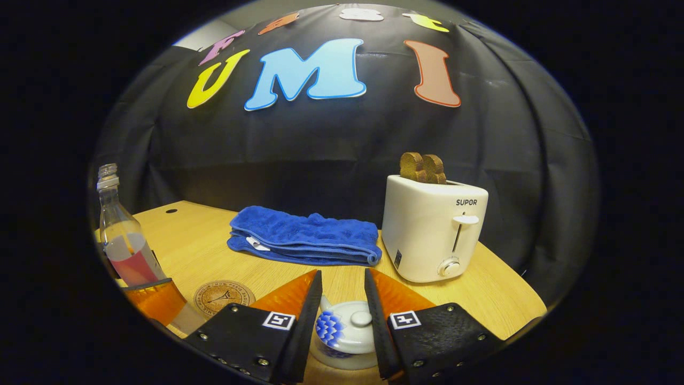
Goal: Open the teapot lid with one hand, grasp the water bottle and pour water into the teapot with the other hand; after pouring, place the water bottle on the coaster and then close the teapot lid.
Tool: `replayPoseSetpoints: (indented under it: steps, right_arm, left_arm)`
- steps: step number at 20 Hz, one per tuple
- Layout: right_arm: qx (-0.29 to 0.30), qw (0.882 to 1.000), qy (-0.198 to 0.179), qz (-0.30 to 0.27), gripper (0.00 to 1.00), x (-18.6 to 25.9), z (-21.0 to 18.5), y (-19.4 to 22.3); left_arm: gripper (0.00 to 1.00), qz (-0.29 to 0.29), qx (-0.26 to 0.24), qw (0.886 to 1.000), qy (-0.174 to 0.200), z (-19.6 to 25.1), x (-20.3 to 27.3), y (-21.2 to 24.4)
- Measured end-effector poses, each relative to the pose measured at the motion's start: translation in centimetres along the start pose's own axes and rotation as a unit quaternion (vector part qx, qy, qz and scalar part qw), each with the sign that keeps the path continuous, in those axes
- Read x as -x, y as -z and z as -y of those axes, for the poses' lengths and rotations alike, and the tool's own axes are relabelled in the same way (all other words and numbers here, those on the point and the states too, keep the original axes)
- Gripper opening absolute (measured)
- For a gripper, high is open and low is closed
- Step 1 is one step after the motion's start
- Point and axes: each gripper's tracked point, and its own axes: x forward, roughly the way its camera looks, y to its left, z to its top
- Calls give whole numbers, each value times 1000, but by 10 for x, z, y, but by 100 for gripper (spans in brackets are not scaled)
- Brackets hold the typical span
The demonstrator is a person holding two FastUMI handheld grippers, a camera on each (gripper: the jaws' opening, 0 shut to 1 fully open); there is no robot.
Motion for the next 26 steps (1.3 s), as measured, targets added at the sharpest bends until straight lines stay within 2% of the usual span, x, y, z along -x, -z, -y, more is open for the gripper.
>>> replayPoseSetpoints:
  steps: [3, 4, 5, 6, 8, 13, 14, 15, 16, 21, 26]
  right_arm:
    - [2, 1000, -2, 0, 50, 0, -1, -1]
    - [9, 1000, 11, 3, 50, -7, 4, 5]
    - [3, 1000, 13, 6, 50, 8, 8, -4]
    - [-4, 1000, 10, 4, 28, 2, 7, -3]
    - [-19, 1000, 5, 1, 29, 1, 7, -1]
    - [-13, 1000, 2, 7, 29, 0, 5, -3]
    - [-13, 999, 19, 23, 29, 7, 13, -8]
    - [-18, 1000, 11, 13, 28, 2, 14, -7]
    - [-27, 999, 9, 19, 10, -4, 14, -4]
    - [-36, 999, -7, 28, 10, 1, 10, -9]
    - [-45, 996, -10, 71, 10, 18, 14, -44]
  left_arm:
    - [90, -2, -4, 1000, -2, -1, 2, 0]
    - [89, -2, -3, 1000, -3, 0, 2, 2]
    - [89, -3, -3, 1000, -3, 0, 2, 1]
    - [89, -3, -3, 1000, -4, 0, 2, 1]
    - [89, -3, -1, 1000, -4, -1, 3, 2]
    - [88, -4, 6, 1000, -12, -2, 7, 2]
    - [88, -3, 7, 1000, -13, -2, 7, 3]
    - [88, -4, 5, 1000, -10, -1, 8, 1]
    - [87, -3, 3, 1000, -11, -1, 8, 2]
    - [86, -3, -8, 1000, 0, 2, 7, 4]
    - [84, -14, -27, 999, -13, -1, 9, 2]
